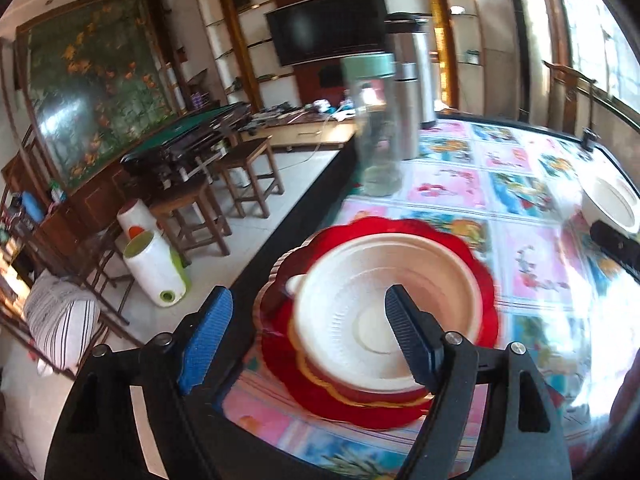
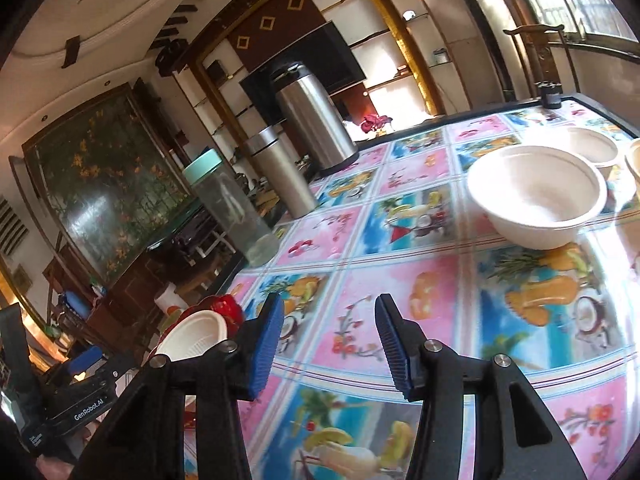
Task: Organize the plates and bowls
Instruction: 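Open both grippers to release the cream bowl and withdraw, then move both grippers to the rim of a white paper bowl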
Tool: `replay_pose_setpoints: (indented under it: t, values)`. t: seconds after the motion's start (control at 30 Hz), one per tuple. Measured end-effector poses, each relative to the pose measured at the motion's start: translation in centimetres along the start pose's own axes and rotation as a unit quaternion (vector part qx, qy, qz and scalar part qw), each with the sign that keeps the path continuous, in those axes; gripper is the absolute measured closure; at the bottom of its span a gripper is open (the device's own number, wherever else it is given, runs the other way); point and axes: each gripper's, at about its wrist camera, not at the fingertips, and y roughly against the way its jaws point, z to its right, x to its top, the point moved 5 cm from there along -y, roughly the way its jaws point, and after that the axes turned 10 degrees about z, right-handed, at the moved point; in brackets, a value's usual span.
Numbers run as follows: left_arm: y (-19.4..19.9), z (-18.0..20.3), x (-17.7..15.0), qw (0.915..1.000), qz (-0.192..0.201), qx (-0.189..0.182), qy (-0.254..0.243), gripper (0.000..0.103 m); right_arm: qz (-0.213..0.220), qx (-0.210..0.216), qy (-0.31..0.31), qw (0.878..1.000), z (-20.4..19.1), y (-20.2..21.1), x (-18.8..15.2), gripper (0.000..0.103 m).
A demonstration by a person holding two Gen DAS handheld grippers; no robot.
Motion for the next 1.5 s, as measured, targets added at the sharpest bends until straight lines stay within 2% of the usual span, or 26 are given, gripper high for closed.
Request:
replay_pose_setpoints:
  t: [0.07, 0.17, 0.3, 0.47, 0.6, 0.77, 0.83, 0.93, 1.03, 1.1, 1.17, 1.23, 1.33, 1.4, 1.5]
  values:
    - [1.0, 1.9, 0.4, 0.9996, 0.012, -0.021, -0.015, 0.024, 0.013, -0.012, -0.010, 1.000, 2.2, 1.5, 0.8, 0.047]
    - [2.8, 5.2, 0.7, 0.9968, 0.025, -0.066, -0.036, 0.023, 0.024, -0.033, -0.030, 0.999, 5.9, 3.5, 1.6, 0.046]
    - [4.4, 10.9, -0.4, 0.9878, 0.024, -0.129, -0.084, 0.020, 0.044, -0.069, -0.051, 0.995, 10.7, 6.9, 2.6, 0.046]
    - [4.5, 17.8, -2.7, 0.9709, -0.025, -0.200, -0.129, 0.020, 0.055, -0.107, -0.081, 0.989, 16.1, 10.4, 3.2, 0.044]
    - [3.4, 22.2, -3.0, 0.9564, -0.088, -0.252, -0.118, 0.021, 0.034, -0.109, -0.117, 0.987, 19.8, 10.9, 3.8, 0.044]
    - [2.1, 25.6, -0.2, 0.9496, -0.117, -0.269, -0.111, 0.021, -0.001, -0.083, -0.152, 0.985, 21.0, 9.5, 6.1, 0.044]
    - [1.2, 26.4, 2.1, 0.9447, -0.140, -0.281, -0.093, 0.021, -0.024, -0.073, -0.175, 0.982, 20.9, 7.8, 8.0, 0.044]
    - [-0.5, 27.1, 4.9, 0.9410, -0.168, -0.288, -0.057, 0.021, -0.045, -0.079, -0.212, 0.973, 20.9, 4.8, 10.9, 0.041]
    - [-2.7, 26.9, 8.7, 0.9430, -0.183, -0.276, -0.034, 0.021, -0.050, -0.100, -0.251, 0.962, 21.4, 2.1, 12.2, 0.041]
    - [-3.9, 27.2, 11.0, 0.9421, -0.187, -0.277, -0.023, 0.021, -0.037, -0.105, -0.279, 0.954, 22.3, 1.1, 12.2, 0.041]
    - [-5.3, 27.6, 12.2, 0.9405, -0.194, -0.279, -0.013, 0.021, -0.024, -0.116, -0.283, 0.952, 23.3, 0.7, 11.8, 0.041]
    - [-6.5, 28.2, 12.5, 0.9368, -0.208, -0.282, 0.002, 0.021, -0.033, -0.126, -0.276, 0.952, 24.2, 0.3, 10.9, 0.041]
    - [-8.1, 29.7, 12.0, 0.9331, -0.220, -0.284, 0.009, 0.021, -0.048, -0.095, -0.295, 0.950, 25.0, -0.2, 10.2, 0.041]
    - [-8.7, 30.6, 11.6, 0.9314, -0.218, -0.291, 0.021, 0.021, -0.045, -0.104, -0.296, 0.948, 25.3, -0.3, 10.1, 0.041]
    - [-9.6, 31.6, 11.0, 0.9280, -0.220, -0.299, 0.036, 0.021, -0.046, -0.093, -0.303, 0.947, 25.4, -0.8, 9.9, 0.041]
